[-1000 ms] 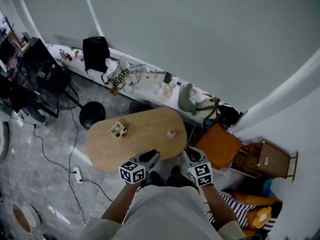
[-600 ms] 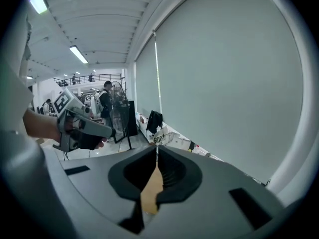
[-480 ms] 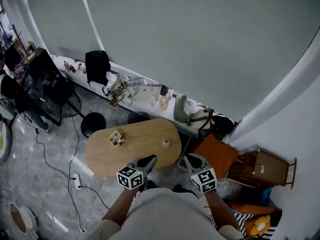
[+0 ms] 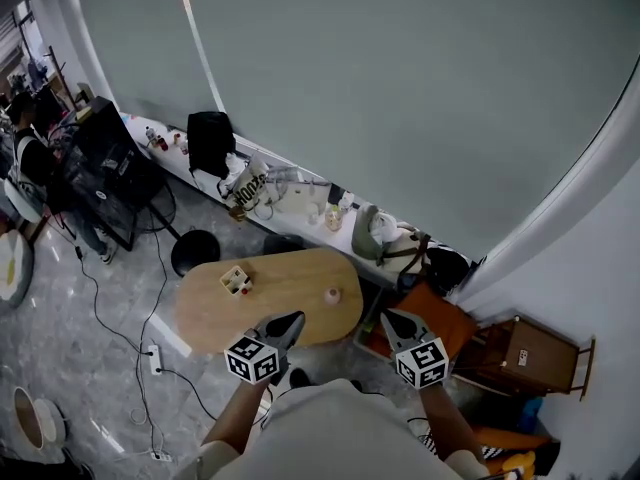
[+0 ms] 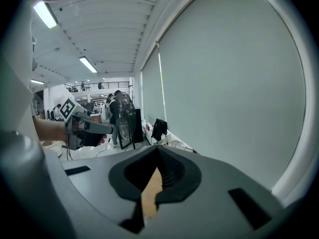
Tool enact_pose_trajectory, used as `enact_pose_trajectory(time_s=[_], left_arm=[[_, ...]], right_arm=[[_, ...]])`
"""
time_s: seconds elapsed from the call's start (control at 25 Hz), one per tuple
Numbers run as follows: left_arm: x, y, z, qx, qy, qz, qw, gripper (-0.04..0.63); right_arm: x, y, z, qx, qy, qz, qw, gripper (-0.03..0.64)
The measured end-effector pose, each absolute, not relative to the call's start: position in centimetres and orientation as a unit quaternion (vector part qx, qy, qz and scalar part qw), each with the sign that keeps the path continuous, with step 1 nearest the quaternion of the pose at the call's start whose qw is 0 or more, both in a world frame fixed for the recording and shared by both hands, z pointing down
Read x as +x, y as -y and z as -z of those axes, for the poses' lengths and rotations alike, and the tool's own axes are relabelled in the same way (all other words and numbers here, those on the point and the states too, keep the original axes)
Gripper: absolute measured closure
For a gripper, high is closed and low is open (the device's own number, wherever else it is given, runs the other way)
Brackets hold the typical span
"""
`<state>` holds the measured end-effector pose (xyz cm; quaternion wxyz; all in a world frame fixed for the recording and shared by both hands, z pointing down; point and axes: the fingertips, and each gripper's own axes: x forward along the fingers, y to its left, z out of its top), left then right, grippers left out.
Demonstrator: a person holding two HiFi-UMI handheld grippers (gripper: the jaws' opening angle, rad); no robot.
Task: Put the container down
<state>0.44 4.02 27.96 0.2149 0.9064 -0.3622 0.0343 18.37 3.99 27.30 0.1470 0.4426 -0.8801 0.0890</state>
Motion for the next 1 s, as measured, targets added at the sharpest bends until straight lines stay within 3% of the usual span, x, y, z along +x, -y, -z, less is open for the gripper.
enact_pose_trajectory(time_s=[1.0], left_arm=[[0.3, -5.5, -27.3, 0.900, 0.385, -0.026, 0.204, 0.575]], right_arm=[[18.5, -4.5, -26.9, 0.432, 0.888, -0.080, 0.132, 0.614]])
